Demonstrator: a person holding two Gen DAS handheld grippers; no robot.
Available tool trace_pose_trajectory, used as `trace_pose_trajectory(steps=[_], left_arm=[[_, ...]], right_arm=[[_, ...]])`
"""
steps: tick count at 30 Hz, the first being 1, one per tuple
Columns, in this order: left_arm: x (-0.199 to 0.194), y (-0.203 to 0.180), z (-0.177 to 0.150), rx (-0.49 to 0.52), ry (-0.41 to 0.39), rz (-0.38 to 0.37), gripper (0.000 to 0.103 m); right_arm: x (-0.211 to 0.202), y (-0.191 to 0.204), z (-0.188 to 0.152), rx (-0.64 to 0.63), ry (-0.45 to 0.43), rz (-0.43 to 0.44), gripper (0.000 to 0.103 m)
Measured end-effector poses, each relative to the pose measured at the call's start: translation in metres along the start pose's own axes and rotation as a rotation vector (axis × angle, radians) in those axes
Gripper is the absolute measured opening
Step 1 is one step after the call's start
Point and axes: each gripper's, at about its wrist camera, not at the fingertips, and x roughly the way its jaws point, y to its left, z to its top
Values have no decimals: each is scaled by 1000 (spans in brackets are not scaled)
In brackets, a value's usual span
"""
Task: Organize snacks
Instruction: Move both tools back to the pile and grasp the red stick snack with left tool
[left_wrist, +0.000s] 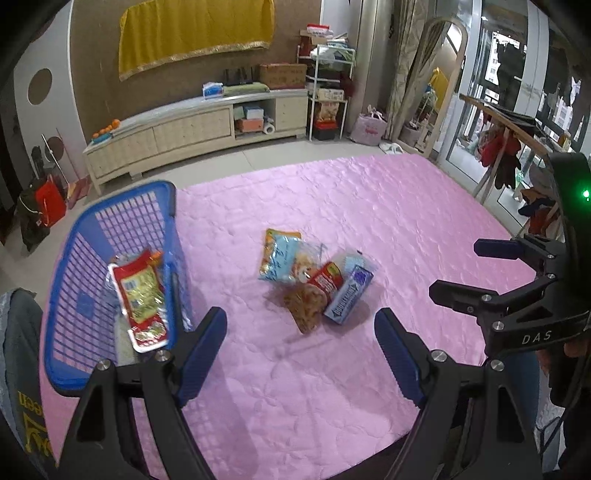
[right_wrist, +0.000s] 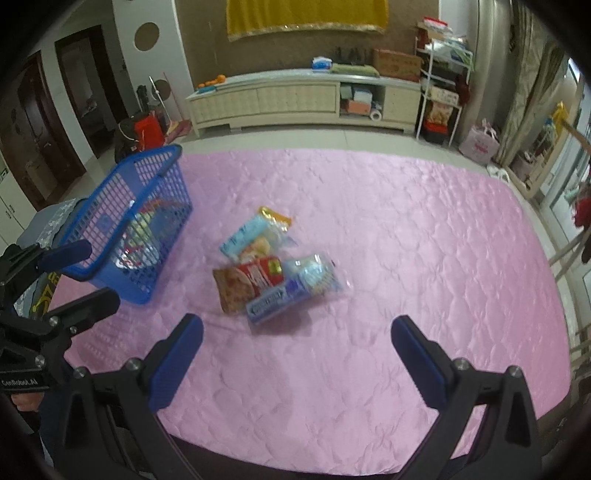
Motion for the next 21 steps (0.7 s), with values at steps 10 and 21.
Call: trace_pose_trajectory(steps=[10,21], left_arm=[[45,-18,-4,44,68,-9,81],[116,-15,4,57,172,-6,81]], right_arm=[[36,-21,-19,27,26,-50,103],[82,-37,-20,88,84,-35,103]])
